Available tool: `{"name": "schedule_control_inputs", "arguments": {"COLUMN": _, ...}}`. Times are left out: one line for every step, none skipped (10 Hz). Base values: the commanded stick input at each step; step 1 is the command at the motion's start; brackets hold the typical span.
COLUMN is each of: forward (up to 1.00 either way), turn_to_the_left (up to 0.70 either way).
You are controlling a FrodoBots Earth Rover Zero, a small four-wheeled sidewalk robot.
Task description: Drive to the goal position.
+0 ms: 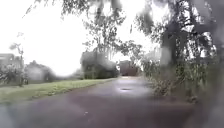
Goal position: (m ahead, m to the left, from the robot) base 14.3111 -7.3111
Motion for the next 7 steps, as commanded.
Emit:
{"name": "schedule_control_inputs", "arguments": {"forward": 0.85, "turn_to_the_left": 0.28}}
{"name": "schedule_control_inputs", "arguments": {"forward": 0.85, "turn_to_the_left": 0.33}}
{"name": "schedule_control_inputs", "arguments": {"forward": 0.85, "turn_to_the_left": 0.18}}
{"name": "schedule_control_inputs", "arguments": {"forward": 0.85, "turn_to_the_left": 0.0}}
{"name": "schedule_control_inputs", "arguments": {"forward": 0.85, "turn_to_the_left": 0.0}}
{"name": "schedule_control_inputs", "arguments": {"forward": 0.85, "turn_to_the_left": 0.0}}
{"name": "schedule_control_inputs", "arguments": {"forward": 0.85, "turn_to_the_left": 0.0}}
